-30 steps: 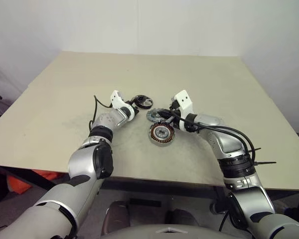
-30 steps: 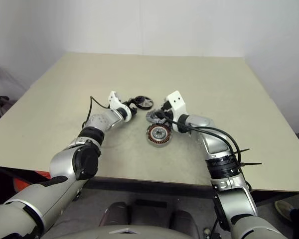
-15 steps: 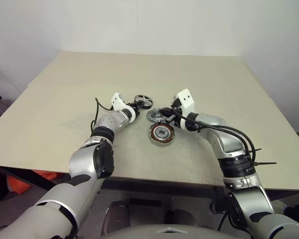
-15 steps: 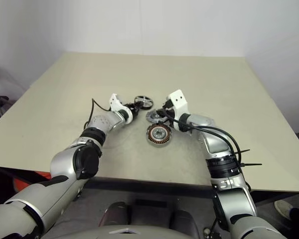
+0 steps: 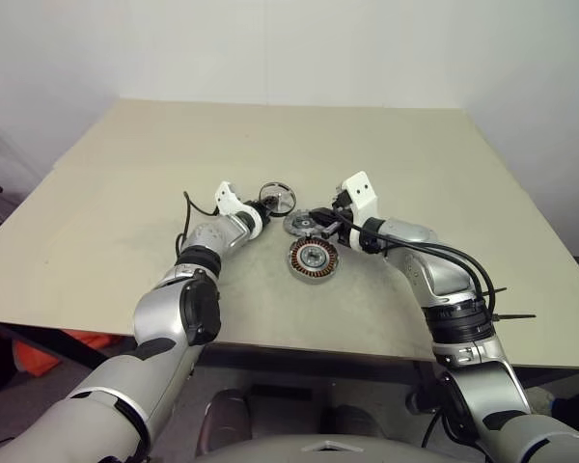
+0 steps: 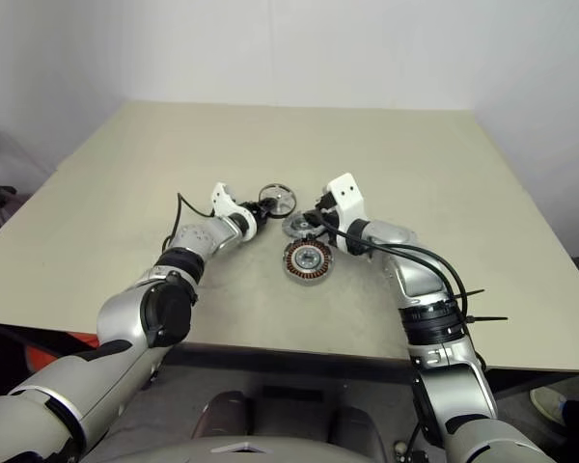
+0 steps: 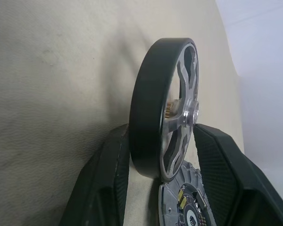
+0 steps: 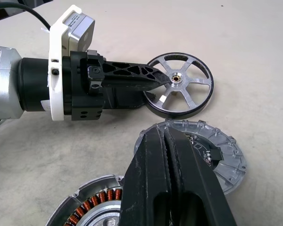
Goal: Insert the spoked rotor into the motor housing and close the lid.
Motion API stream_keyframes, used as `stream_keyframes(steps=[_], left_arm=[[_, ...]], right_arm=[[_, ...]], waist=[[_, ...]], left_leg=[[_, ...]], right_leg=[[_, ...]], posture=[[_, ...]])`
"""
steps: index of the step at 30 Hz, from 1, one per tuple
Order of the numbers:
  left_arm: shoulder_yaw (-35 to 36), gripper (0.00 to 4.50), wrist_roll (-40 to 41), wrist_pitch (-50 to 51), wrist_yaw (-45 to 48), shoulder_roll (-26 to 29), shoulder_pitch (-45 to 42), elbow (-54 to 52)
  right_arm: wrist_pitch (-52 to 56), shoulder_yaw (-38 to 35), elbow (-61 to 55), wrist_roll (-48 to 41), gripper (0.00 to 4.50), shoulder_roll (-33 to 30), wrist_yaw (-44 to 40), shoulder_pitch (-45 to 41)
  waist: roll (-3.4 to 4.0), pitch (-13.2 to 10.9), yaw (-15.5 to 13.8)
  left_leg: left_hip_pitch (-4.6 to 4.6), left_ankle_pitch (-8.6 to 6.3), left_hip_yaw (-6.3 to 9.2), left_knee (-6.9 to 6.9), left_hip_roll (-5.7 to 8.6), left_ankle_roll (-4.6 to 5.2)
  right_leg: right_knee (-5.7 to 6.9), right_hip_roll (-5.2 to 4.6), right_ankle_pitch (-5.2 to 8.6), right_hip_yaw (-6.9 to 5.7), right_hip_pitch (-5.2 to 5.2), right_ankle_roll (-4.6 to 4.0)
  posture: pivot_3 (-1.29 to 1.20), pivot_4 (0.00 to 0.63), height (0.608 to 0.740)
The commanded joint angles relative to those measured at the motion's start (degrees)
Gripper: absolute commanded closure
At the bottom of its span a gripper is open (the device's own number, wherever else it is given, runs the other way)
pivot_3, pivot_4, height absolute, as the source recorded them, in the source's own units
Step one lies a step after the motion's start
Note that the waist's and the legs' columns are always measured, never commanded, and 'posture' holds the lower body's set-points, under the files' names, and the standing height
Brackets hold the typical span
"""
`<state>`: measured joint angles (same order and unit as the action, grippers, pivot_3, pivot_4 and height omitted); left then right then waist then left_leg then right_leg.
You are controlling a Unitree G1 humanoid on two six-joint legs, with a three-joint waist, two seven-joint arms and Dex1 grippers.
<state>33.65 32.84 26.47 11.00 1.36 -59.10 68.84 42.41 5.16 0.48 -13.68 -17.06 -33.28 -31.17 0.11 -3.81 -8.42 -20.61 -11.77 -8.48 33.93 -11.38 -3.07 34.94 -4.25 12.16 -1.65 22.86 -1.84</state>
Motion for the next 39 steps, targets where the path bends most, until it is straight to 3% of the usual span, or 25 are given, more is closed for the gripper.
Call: stream_keyframes(steps=[1,4,8,17,22,26,31,35,39], left_arm=[[0.4,2.32,0.8,-1.2,1.3,0.0,-0.3,-0.6],[0.4,2.91,0.8,-1.3,1.7,0.0,-0.1,-0.6],[-0.3,4.1,0.5,-0.9,3.8,-0.1,0.1,-1.3],[-0.2,4.09,1.3,-0.8,7.1,-0.1,0.3,-2.3],[2.9,4.09,6.0,4.5,10.6,1.5,1.0,-4.9],[3.8,4.09,9.7,13.1,11.6,3.2,3.2,-10.4],[3.1,4.09,17.8,33.7,9.0,4.0,11.6,-28.5],[3.2,4.09,25.0,47.7,3.8,2.9,18.3,-42.3],[2.8,4.09,29.1,55.1,-1.1,0.0,21.8,-50.3]], right_arm=[[-1.3,-1.5,-0.5,-0.7,4.5,-0.1,0.5,-1.8],[-1.3,-1.5,-0.4,-0.8,4.5,-0.1,0.5,-1.9],[-1.5,-1.3,-0.1,-0.5,4.5,-0.3,0.6,-1.8],[-1.7,-1.1,-0.2,-0.7,4.5,-0.4,0.5,-1.6],[-1.8,-2.2,-0.3,-0.5,4.5,-2.1,0.4,-1.4],[-1.3,-4.3,-1.1,-0.6,4.5,-5.2,0.6,0.3],[0.5,-6.0,-6.4,-1.5,4.5,-10.6,-1.5,6.4],[1.7,-6.6,-10.1,-2.0,4.5,-13.4,-2.7,11.7],[1.5,-5.7,-12.4,-1.9,4.5,-14.4,-3.2,15.2]], waist=[[0.0,0.0,0.0],[0.0,0.0,0.0],[-0.01,0.0,0.0],[-0.02,0.0,0.0],[-0.02,0.0,0.0],[-0.02,0.0,0.1],[-0.02,0.0,0.1],[-0.02,0.0,0.3],[-0.02,0.0,0.3]], left_leg=[[0.0,0.0,0.0,0.0,0.0,0.0],[-0.01,0.0,0.0,-0.02,0.0,0.0],[-0.01,0.0,0.0,-0.04,0.0,0.0],[-0.05,0.0,0.0,-0.1,0.0,0.0],[-0.05,0.0,-0.01,-0.12,0.01,0.0],[-0.05,0.0,-0.02,-0.13,0.01,0.0],[-0.06,-0.04,-0.03,-0.19,-0.02,0.07],[-0.1,-0.07,-0.04,-0.19,-0.04,0.13],[-0.1,-0.07,-0.07,-0.09,-0.14,0.13]], right_leg=[[0.0,0.0,0.0,0.0,0.0,0.0],[-0.02,0.0,0.0,0.0,0.0,0.0],[-0.05,0.0,0.0,-0.01,0.01,0.0],[-0.08,0.0,0.0,-0.01,0.06,0.0],[-0.09,0.0,0.0,-0.01,0.07,-0.01],[-0.08,0.0,0.0,-0.01,0.09,-0.01],[-0.09,0.0,0.0,-0.01,0.09,-0.02],[-0.09,0.01,0.01,-0.03,0.14,-0.04],[-0.11,0.0,0.03,-0.02,0.1,-0.05]], posture=[[0.0,0.0,0.74],[0.0,0.0,0.74],[0.0,0.0,0.74],[0.0,0.0,0.74],[0.0,0.0,0.74],[0.0,0.0,0.74],[0.0,0.0,0.74],[0.0,0.0,0.74],[0.0,0.0,0.74]])
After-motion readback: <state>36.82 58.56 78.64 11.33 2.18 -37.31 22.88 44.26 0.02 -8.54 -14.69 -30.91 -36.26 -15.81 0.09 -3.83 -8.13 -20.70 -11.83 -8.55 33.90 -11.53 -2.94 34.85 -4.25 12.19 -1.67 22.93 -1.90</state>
